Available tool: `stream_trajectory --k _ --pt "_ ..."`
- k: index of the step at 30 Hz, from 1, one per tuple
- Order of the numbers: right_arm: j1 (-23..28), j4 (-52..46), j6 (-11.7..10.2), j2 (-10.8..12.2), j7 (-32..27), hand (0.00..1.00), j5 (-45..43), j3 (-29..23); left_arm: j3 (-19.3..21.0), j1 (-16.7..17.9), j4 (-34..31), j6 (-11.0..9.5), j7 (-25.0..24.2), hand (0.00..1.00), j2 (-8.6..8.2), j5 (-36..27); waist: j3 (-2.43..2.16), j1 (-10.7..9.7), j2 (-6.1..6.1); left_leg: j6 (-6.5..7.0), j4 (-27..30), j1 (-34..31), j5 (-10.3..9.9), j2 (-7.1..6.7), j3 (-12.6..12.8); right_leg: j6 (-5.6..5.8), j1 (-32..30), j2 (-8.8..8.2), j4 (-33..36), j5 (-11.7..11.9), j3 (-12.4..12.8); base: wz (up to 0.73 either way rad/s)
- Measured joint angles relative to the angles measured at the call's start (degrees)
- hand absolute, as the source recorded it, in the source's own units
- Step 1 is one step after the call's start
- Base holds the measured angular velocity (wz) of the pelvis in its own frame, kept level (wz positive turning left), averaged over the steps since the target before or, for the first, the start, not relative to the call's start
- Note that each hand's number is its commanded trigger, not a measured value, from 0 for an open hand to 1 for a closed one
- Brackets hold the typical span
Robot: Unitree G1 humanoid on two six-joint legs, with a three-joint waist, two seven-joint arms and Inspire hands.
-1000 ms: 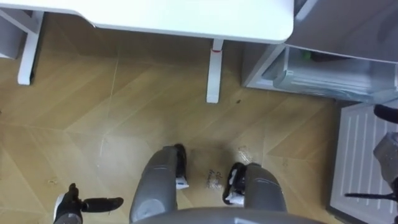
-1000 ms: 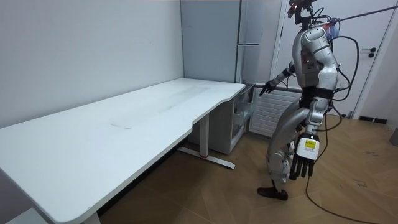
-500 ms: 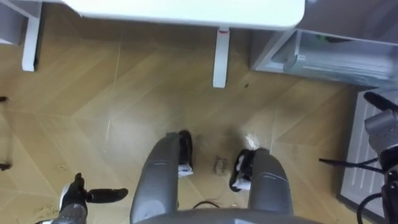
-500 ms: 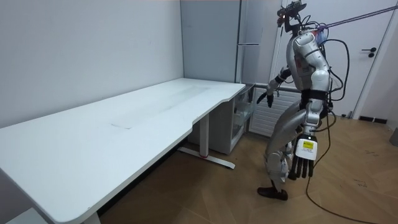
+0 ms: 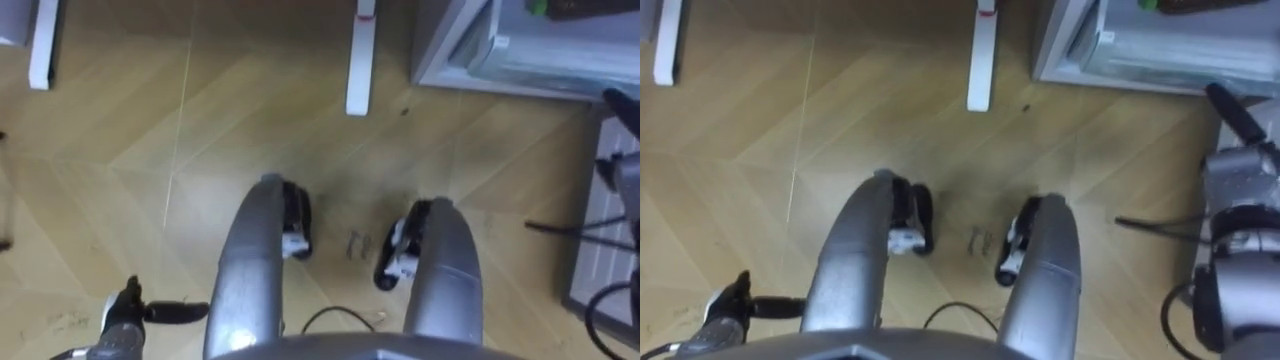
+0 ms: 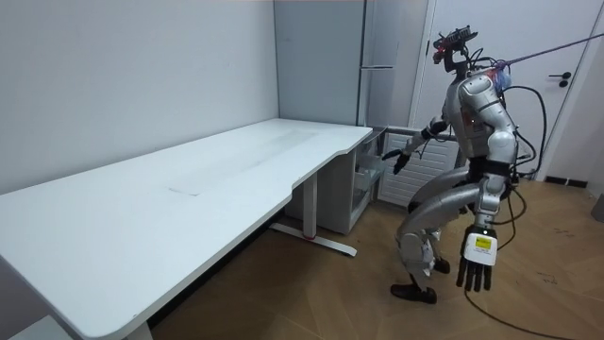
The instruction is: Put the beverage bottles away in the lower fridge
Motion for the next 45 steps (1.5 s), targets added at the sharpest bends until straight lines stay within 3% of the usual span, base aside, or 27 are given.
stream_trajectory --k 8,14,18,23,30,37,43,45 --pt "-7.56 0.0 -0.55 -1.15 5.61 0.0 8.36 -0.05 0.16 -1.01 -1.77 0.02 0.02 0.0 0.25 0.81 0.03 -0.05 -0.64 1.51 7.23 -4.89 -2.86 0.64 0.68 1.22 -5.07 -0.43 6.46 -1.74 2.16 -0.04" --pt "-8.42 -0.08 -0.99 -1.21 6.78 0.0 9.84 -0.75 0.19 -0.89 -3.32 0.05 -0.26 0.0 0.31 2.36 -0.05 -1.52 -0.73 2.85 10.44 -7.1 -4.25 -0.13 1.55 2.0 -7.48 -2.26 9.79 -2.81 3.41 0.03" --pt "-8.84 -0.13 -1.22 -1.57 6.88 0.0 11.23 -0.76 0.19 -0.93 -5.08 0.09 -1.27 0.0 0.32 2.43 -0.06 -1.71 -0.76 3.43 11.62 -7.46 -4.71 -0.17 1.95 2.51 -8.3 -2.52 11.12 -3.09 4.52 0.01" --pt "-9.82 -0.18 -1.21 -1.67 6.89 0.0 12.89 -0.76 0.24 1.22 -9.43 0.54 -1.43 0.0 0.37 2.54 -0.06 -1.65 -0.75 3.52 12.02 -7.53 -4.77 0.72 2.28 2.39 -8.71 -2.54 11.47 -3.0 4.63 -0.05" --pt "-9.82 -1.38 -1.15 -1.67 6.99 0.0 12.91 -0.64 0.24 4.44 -12.59 0.95 -2.57 0.0 0.72 2.6 -0.1 -0.99 -0.68 3.31 11.98 -7.4 -4.79 0.71 2.33 2.18 -8.69 -2.33 11.58 -3.04 4.59 0.0" --pt "-9.81 -2.2 -3.09 -1.65 6.98 0.0 13.43 0.0 0.22 7.77 -13.25 1.2 -4.51 0.0 2.86 1.93 -0.13 0.65 -0.63 2.86 10.67 -6.37 -4.58 0.77 2.25 1.94 -7.37 -2.73 10.38 -3.01 3.73 0.02" --pt "-9.73 -2.25 -5.65 -1.59 6.9 0.0 14.23 0.51 0.21 8.32 -13.51 0.96 -5.84 0.0 3.46 1.96 -0.11 3.49 -0.09 1.88 6.7 -3.42 -3.45 0.42 1.92 1.37 -3.94 -3.32 6.84 -2.54 1.82 0.06" --pt "-9.73 -2.84 -5.84 -1.6 6.9 0.0 14.21 0.48 0.51 8.98 -13.41 0.48 -6.15 0.0 3.71 2.01 -0.11 3.58 0.01 1.43 5.03 -2.6 -2.72 -0.38 1.58 1.17 -2.93 -3.82 5.84 -2.6 1.12 0.2"
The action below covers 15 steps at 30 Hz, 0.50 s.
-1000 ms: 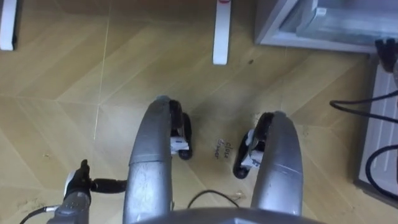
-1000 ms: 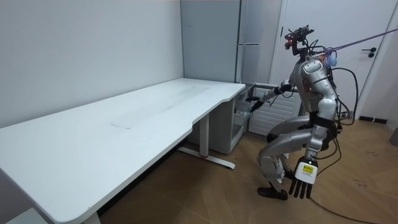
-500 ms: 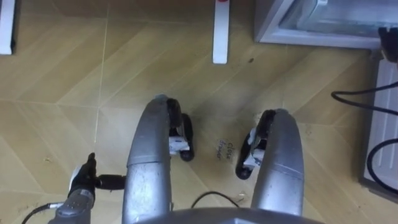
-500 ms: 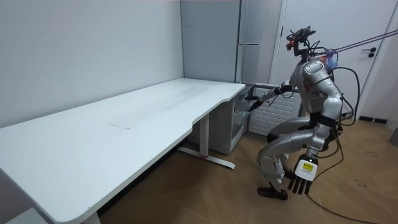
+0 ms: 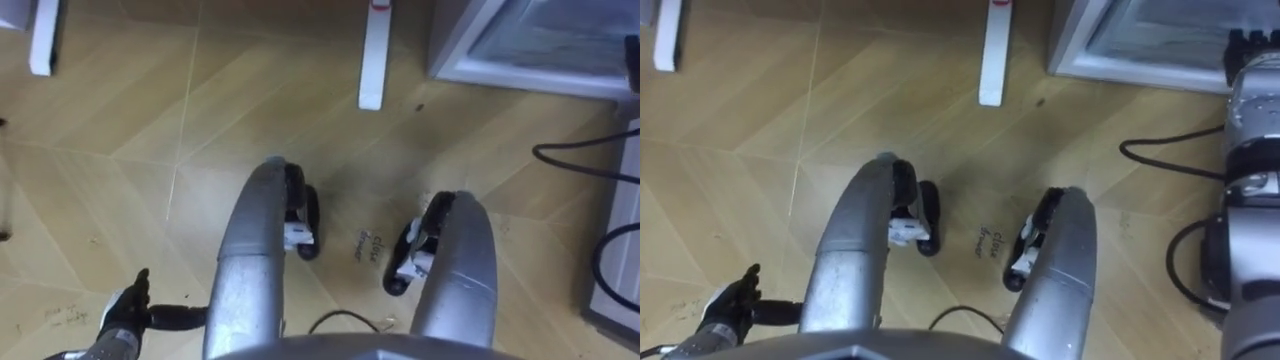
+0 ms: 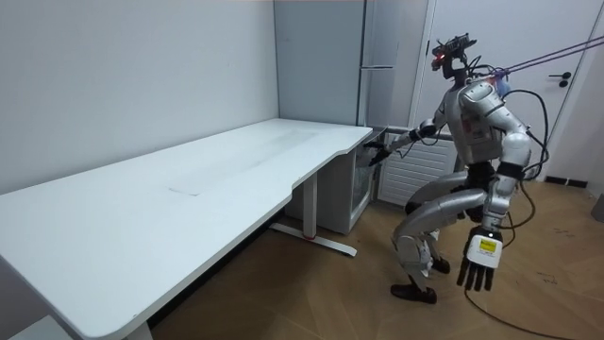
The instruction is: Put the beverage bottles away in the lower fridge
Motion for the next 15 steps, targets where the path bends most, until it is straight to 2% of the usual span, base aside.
stream_trajectory --k 3,4,5,9,12,15 --pt "0.11 -1.61 -2.04 0.03 -0.02 0.0 0.34 0.01 1.31 1.3 0.44 -0.57 -1.06 0.0 0.19 -0.03 -0.04 1.72 0.33 -0.56 -1.73 1.35 0.91 -0.11 -0.5 -1.4 1.69 -0.03 -1.26 0.24 -1.04 0.08" --pt "0.54 -1.61 -3.02 1.09 0.0 0.0 1.26 -0.63 2.46 2.3 0.6 -0.74 -1.43 0.0 0.27 0.07 -0.03 1.84 0.41 -0.96 -2.45 2.41 1.14 -0.27 -0.95 -1.75 3.07 -0.14 -1.73 -0.01 -1.45 0.22" --pt "1.33 -1.61 -2.67 1.56 0.63 0.0 1.46 -0.68 2.8 3.24 1.29 -1.04 -2.14 0.0 0.42 0.07 0.0 1.69 0.45 -1.49 -3.3 3.7 1.45 -0.96 -1.34 -1.95 4.44 -0.61 -2.09 -0.39 -1.88 0.22" --pt "1.44 -1.61 -2.26 2.5 0.68 0.0 1.78 -0.65 4.51 6.95 2.22 -1.49 -3.07 0.0 0.77 -0.06 0.04 1.95 0.5 -2.79 -5.4 5.98 2.21 -0.97 -1.61 -2.27 6.65 -0.7 -3.07 -0.85 -2.72 0.1" --pt "1.44 -1.66 -2.17 2.78 0.66 0.0 1.97 -0.6 4.72 8.53 2.9 -1.5 -3.84 0.0 1.11 0.11 0.09 2.39 0.44 -3.75 -6.67 6.64 3.53 -1.0 -2.4 -3.26 7.5 -0.85 -3.5 -0.82 -3.83 0.11" --pt "1.44 -2.02 -2.01 3.06 0.52 0.0 2.06 -0.63 4.9 8.86 3.79 -2.09 -4.05 0.0 1.18 0.39 0.13 2.45 0.39 -4.79 -8.1 7.51 4.84 -1.21 -2.9 -4.18 9.16 -2.39 -3.78 -0.86 -5.93 0.22"
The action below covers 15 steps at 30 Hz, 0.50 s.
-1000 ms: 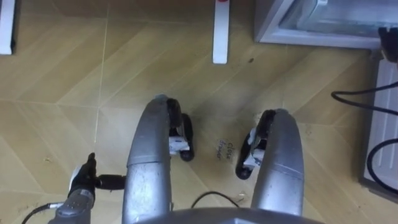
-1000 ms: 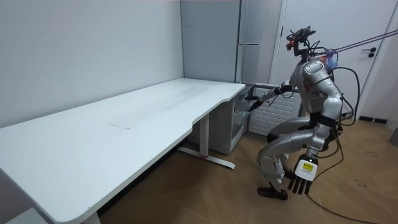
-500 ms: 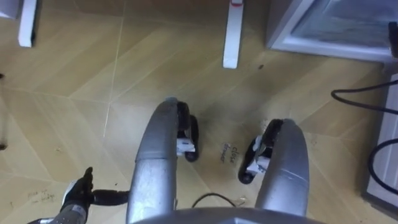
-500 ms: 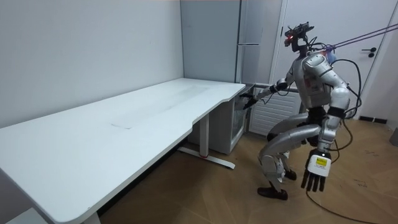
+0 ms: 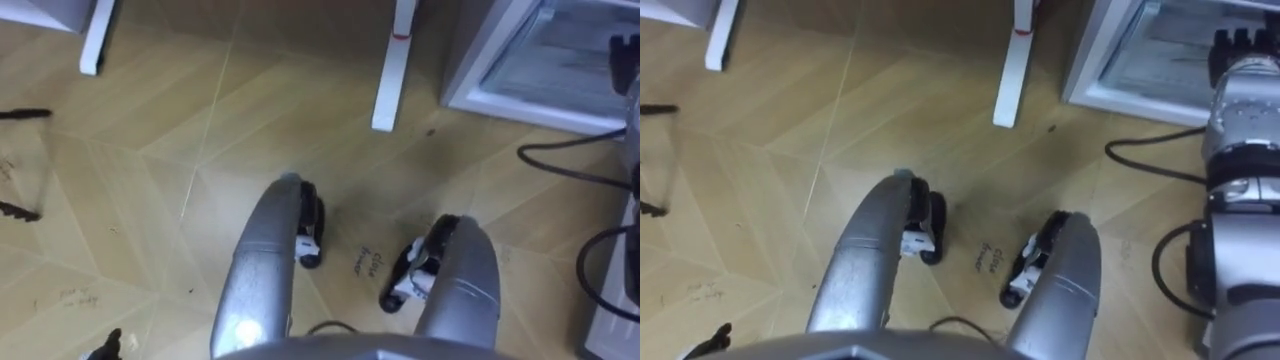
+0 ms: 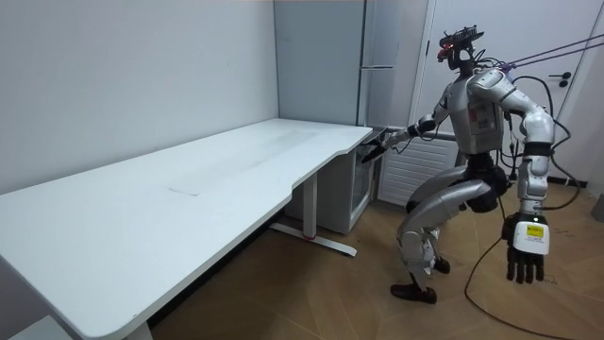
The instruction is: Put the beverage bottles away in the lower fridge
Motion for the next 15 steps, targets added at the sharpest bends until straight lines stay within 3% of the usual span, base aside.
stream_trajectory --k 2,8,15 --pt "0.01 0.04 -0.32 1.09 -0.95 0.0 0.03 -0.02 0.59 -0.02 1.34 -0.74 0.0 0.0 0.42 -0.01 0.07 -0.07 0.14 -0.45 -0.98 1.17 1.03 -0.33 -1.24 -0.75 2.14 -0.31 -0.45 -0.25 -1.74 0.24" --pt "0.0 0.39 -0.7 1.05 -2.83 0.0 -0.13 -0.14 0.71 0.69 2.53 -0.81 0.0 0.0 0.97 0.72 0.33 1.03 0.09 -1.23 -2.78 2.27 2.21 -0.53 -2.41 -1.97 3.84 -1.23 -1.19 -0.26 -4.12 0.11" --pt "0.0 4.51 -0.12 0.74 -0.37 0.0 -1.38 -0.46 0.74 0.81 2.36 -0.95 0.13 0.0 1.06 1.75 0.58 1.86 0.2 -1.8 -3.38 3.43 2.64 -0.69 -3.24 -2.2 5.5 -1.08 -1.72 -0.27 -5.29 0.04"
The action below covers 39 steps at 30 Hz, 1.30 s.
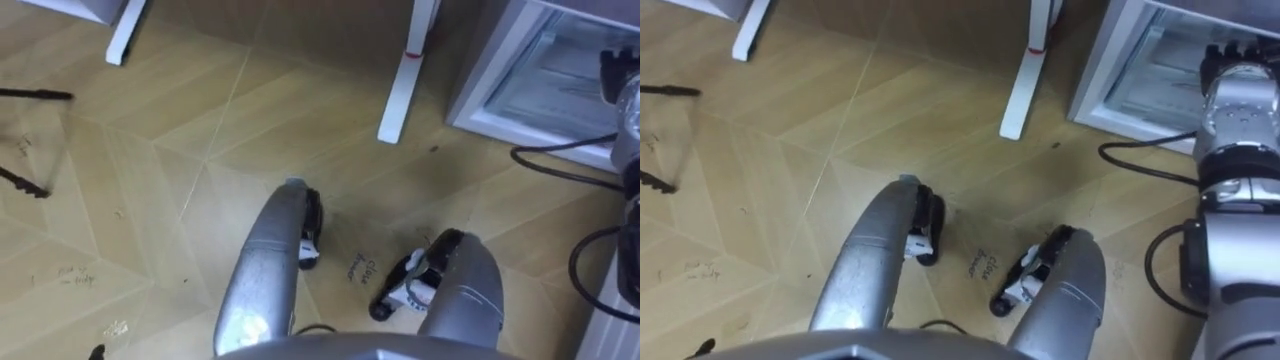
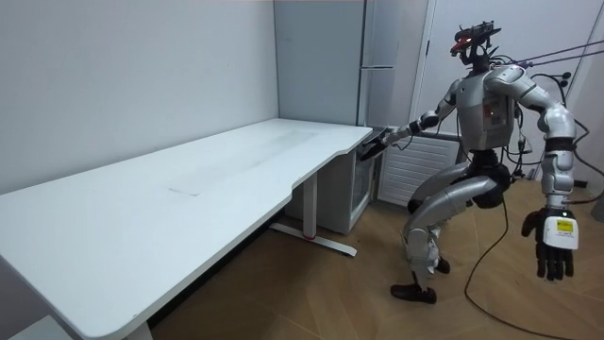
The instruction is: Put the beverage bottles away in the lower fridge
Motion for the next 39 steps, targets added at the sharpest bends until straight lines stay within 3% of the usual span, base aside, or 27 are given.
stream_trajectory --k 3,7,10,15,17,19,22,25,26,29,35,39 --pt "0.01 4.36 2.41 -0.93 3.08 0.0 -1.73 -0.02 -0.02 -0.08 0.18 -0.13 0.01 0.0 0.09 0.04 0.02 -0.21 0.43 0.05 -0.37 0.55 -0.03 -0.06 -1.0 0.14 1.95 0.04 -1.3 0.1 -1.54 0.11" --pt "0.06 10.65 5.35 -1.48 8.36 0.0 -10.37 -0.14 -0.22 -0.77 0.43 0.05 -0.08 0.0 -0.14 0.59 0.18 -1.69 0.45 0.77 -2.75 2.26 0.45 -0.55 -1.4 1.35 4.75 0.3 -4.62 0.79 -2.99 0.11" --pt "3.01 13.6 7.27 -3.11 13.39 0.0 -25.09 1.81 -0.2 -1.87 0.65 -0.07 -0.27 0.0 -0.5 0.67 0.18 -1.53 0.3 1.56 -6.46 5.03 1.44 -1.01 -1.4 3.09 7.4 1.43 -9.26 2.92 -3.31 -0.05" --pt "10.82 14.65 7.4 -5.3 20.53 0.0 -50.4 9.02 -0.2 -5.06 3.9 -0.6 -0.16 0.0 -1.56 0.38 0.1 -1.61 -0.23 2.2 -13.03 12.83 1.75 -1.23 -0.73 5.41 15.14 4.18 -18.44 6.19 -3.53 -0.12" --pt "15.08 15.38 7.46 -5.36 23.21 0.0 -60.37 10.77 -0.14 -7.13 4.73 -1.45 -0.13 0.0 -1.59 0.59 -0.6 -1.82 -1.03 2.61 -16.64 16.39 2.07 -1.31 -0.67 6.35 18.98 5.18 -23.4 7.65 -4.35 0.0" --pt "18.35 15.57 8.01 -5.15 24.69 0.0 -68.01 12.48 -0.16 -8.94 5.81 -1.85 -0.12 0.0 -1.81 0.59 -0.74 -1.55 -1.26 2.76 -18.79 19.27 2.1 -1.25 -0.62 7.08 22.33 5.96 -26.82 8.58 -4.92 0.0" --pt "23.38 15.48 9.19 -2.83 26.25 0.0 -76.94 14.32 -0.23 -11.43 9.27 -2.34 0.05 0.0 -2.7 0.57 -1.23 -1.92 -1.5 2.88 -23.09 24.03 2.23 -1.15 -0.65 8.17 28.18 7.57 -33.34 10.42 -5.81 0.0" --pt "28.77 15.57 9.53 0.25 26.76 0.0 -82.93 14.49 -0.35 -11.59 9.55 -2.4 0.16 0.0 -4.37 0.67 -1.54 -2.38 -1.66 2.84 -27.91 29.63 2.55 -1.33 -0.37 9.18 34.19 8.93 -40.03 12.27 -6.35 0.02" --pt "30.7 15.55 9.83 1.71 27.09 0.0 -83.93 14.47 -0.25 -11.67 9.81 -2.4 0.23 0.0 -4.81 0.63 -1.74 -3.38 -1.96 2.84 -30.46 32.06 3.14 -1.74 -0.36 9.59 36.95 9.17 -42.92 13.02 -6.97 0.11" --pt "35.25 14.94 9.86 4.58 27.78 0.0 -85.61 13.94 0.43 -11.54 10.2 -2.52 1.34 0.0 -6.64 0.8 -1.79 -4.02 -2.49 2.74 -35.23 38.69 3.62 -2.12 0.43 10.52 43.52 10.32 -49.6 15.05 -7.2 -0.02" --pt "39.14 13.46 10.1 11.11 27.54 0.0 -86.49 13.31 0.99 -12.05 10.15 -2.54 2.86 0.0 -10.05 2.06 -2.44 -6.98 -3.16 2.54 -40.53 46.69 3.75 -2.74 0.76 11.63 52.68 12.0 -58.71 18.01 -7.77 -0.02" --pt "39.84 13.24 10.21 12.66 27.56 0.0 -85.92 12.87 0.99 -12.88 10.32 -2.65 3.44 0.0 -10.69 2.16 -2.25 -8.09 -3.81 2.5 -42.48 49.45 3.78 -3.09 1.02 12.0 55.61 12.34 -61.75 19.17 -7.7 -0.03"
